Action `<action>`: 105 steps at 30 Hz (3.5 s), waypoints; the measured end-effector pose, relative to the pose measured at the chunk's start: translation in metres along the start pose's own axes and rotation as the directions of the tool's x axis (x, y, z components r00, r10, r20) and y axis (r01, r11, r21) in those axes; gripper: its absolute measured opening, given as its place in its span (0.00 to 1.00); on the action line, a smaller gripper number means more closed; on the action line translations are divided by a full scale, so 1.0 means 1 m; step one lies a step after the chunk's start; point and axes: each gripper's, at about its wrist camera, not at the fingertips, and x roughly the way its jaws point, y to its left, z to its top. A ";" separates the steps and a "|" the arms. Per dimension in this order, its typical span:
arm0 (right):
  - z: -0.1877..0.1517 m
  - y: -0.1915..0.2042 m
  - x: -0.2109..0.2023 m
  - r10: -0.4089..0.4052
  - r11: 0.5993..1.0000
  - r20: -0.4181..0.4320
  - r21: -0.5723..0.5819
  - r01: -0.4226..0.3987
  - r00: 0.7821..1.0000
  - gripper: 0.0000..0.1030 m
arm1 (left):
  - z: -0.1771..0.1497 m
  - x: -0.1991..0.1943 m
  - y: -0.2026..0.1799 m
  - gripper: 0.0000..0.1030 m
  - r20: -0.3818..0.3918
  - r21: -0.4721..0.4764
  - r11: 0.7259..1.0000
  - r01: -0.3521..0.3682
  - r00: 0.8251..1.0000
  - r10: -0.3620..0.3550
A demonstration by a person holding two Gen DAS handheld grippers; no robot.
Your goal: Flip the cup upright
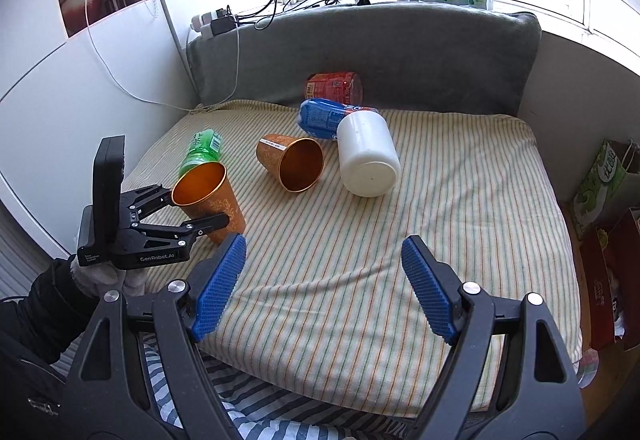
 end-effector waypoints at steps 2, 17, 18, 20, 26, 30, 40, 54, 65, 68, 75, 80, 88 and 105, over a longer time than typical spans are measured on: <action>0.000 0.001 0.000 -0.002 1.000 0.005 -0.004 0.002 1.000 0.80 | 0.000 -0.002 -0.001 0.65 0.002 0.000 1.000 0.001 1.000 -0.001; 0.059 -0.021 -0.021 -0.324 0.903 0.325 -0.175 0.393 0.888 0.89 | 0.004 -0.028 -0.003 0.78 0.055 -0.018 1.000 -0.019 0.998 0.020; 0.061 -0.025 -0.017 -0.334 0.901 0.313 -0.171 0.399 0.889 0.89 | 0.004 -0.032 -0.002 0.78 0.062 -0.023 0.999 -0.022 0.998 0.023; 0.061 -0.031 -0.011 -0.350 0.906 0.280 -0.141 0.398 0.894 0.89 | 0.004 -0.040 -0.001 0.78 0.078 -0.033 0.999 -0.037 0.996 0.040; 0.035 -0.024 -0.007 -0.326 0.934 0.266 -0.059 0.353 0.907 0.90 | 0.006 -0.083 0.001 0.78 0.186 -0.093 0.990 -0.110 0.975 0.126; 0.021 -0.014 -0.009 -0.326 0.941 0.279 0.006 0.338 0.903 0.97 | 0.010 -0.116 0.003 0.81 0.286 -0.179 0.969 -0.170 0.933 0.216; 0.002 0.025 -0.015 -0.321 0.946 0.348 0.070 0.318 0.881 1.00 | 0.016 -0.157 -0.002 0.82 0.411 -0.281 0.911 -0.303 0.820 0.399; -0.007 0.044 -0.020 -0.345 0.938 0.381 0.093 0.335 0.858 1.00 | 0.023 -0.161 -0.019 0.91 0.436 -0.240 0.917 -0.317 0.809 0.394; -0.011 0.045 -0.018 -0.366 0.930 0.377 0.108 0.353 0.850 1.00 | 0.019 -0.150 -0.018 0.91 0.391 -0.238 0.926 -0.294 0.844 0.368; -0.012 0.046 -0.018 -0.372 0.927 0.381 0.115 0.356 0.846 1.00 | 0.017 -0.147 -0.019 0.91 0.383 -0.234 0.926 -0.295 0.848 0.367; -0.011 0.045 -0.016 -0.374 0.927 0.377 0.119 0.357 0.847 1.00 | 0.014 -0.144 -0.014 0.91 0.372 -0.254 0.924 -0.285 0.853 0.366; -0.009 0.044 -0.015 -0.377 0.926 0.378 0.128 0.356 0.846 1.00 | 0.013 -0.144 -0.013 0.91 0.367 -0.254 0.924 -0.285 0.855 0.365; -0.009 0.044 -0.015 -0.376 0.926 0.379 0.131 0.353 0.846 1.00 | 0.013 -0.144 -0.013 0.91 0.367 -0.253 0.924 -0.285 0.855 0.365; -0.013 0.044 -0.012 -0.372 0.928 0.374 0.133 0.349 0.849 1.00 | 0.013 -0.142 -0.013 0.91 0.371 -0.248 0.926 -0.286 0.855 0.363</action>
